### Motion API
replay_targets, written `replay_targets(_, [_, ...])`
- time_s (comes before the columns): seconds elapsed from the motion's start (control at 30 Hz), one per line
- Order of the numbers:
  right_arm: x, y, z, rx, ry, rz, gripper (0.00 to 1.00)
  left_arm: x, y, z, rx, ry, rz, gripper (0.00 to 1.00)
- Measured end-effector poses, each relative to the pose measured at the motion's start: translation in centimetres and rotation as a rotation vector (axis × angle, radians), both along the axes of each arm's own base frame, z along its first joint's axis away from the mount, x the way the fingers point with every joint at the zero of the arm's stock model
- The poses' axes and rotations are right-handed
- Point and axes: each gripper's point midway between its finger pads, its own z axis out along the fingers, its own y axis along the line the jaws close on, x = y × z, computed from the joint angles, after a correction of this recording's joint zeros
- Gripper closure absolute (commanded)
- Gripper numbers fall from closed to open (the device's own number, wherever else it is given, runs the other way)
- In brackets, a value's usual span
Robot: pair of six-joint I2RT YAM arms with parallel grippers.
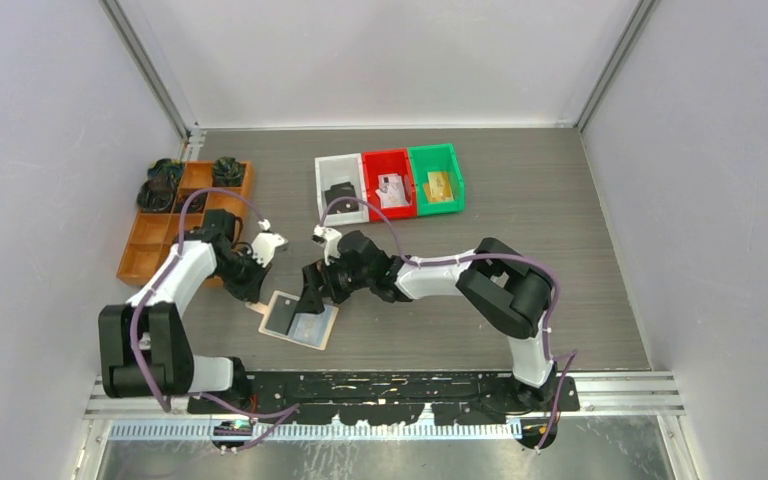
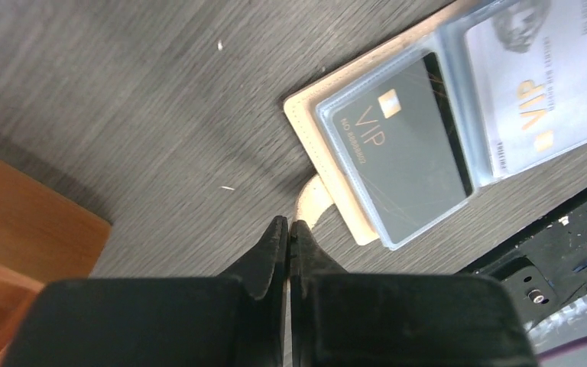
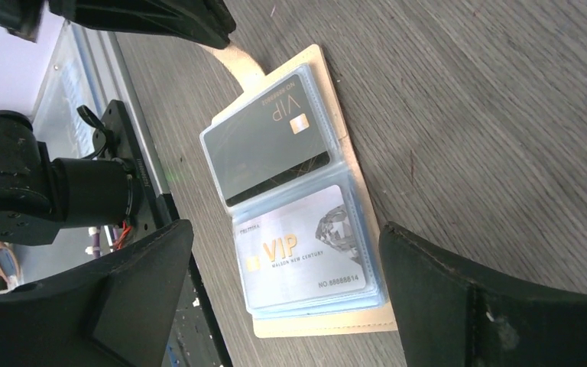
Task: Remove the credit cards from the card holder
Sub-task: Pick up the card holder from the center of the board.
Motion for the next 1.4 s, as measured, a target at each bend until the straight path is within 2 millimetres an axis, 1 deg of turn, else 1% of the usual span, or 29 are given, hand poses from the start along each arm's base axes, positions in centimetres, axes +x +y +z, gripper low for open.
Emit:
replay_targets(0.17, [0.2, 0.3, -0.2, 0.017, 0.006, 0.053, 0.01, 0.3, -1.1, 2.3, -0.043, -0.111, -0.07, 1.0])
replay_targets(0.33, [0.9, 0.6, -1.2, 0.028, 0.001, 0.082, 0.01, -0.1, -2.3, 4.2, -0.096, -0.194, -0.164, 1.0])
replay_targets(0.47, [1.2, 0.8, -1.5, 0.06, -0.009, 0.109, 0.0, -0.5, -2.9, 5.3, -0.12, -0.251, -0.234, 1.0])
replay_targets(0.7, [2.6, 2.3, -1.4, 0.106, -0.035, 0.168, 0.01, -0.7, -3.3, 5.3, -0.133, -0.279, -0.301, 1.0])
replay_targets(0.87, [3.3, 2.5, -1.7, 0.046, -0.104, 0.238, 0.01, -0.6, -3.4, 5.3, -0.132, -0.297, -0.33, 1.0])
replay_targets(1.0, [3.0, 2.3, -2.0, 0.024, -0.15, 0.326, 0.01, -0.4, -3.4, 5.3, -0.126, -0.315, -0.359, 1.0])
replay_targets(1.17, [2.3, 2.0, -2.0, 0.052, -0.157, 0.414, 0.01, 0.1, -3.6, 5.3, -0.127, -0.365, -0.417, 1.0])
replay_targets(1.3, [2.1, 1.8, -2.0, 0.08, -0.142, 0.448, 0.03, 1.3, -4.0, 5.7, -0.131, -0.425, -0.454, 1.0])
replay_targets(1.4, [2.4, 1.8, -1.9, 0.109, -0.133, 0.455, 0.06, 2.1, -4.2, 5.8, -0.134, -0.458, -0.469, 1.0])
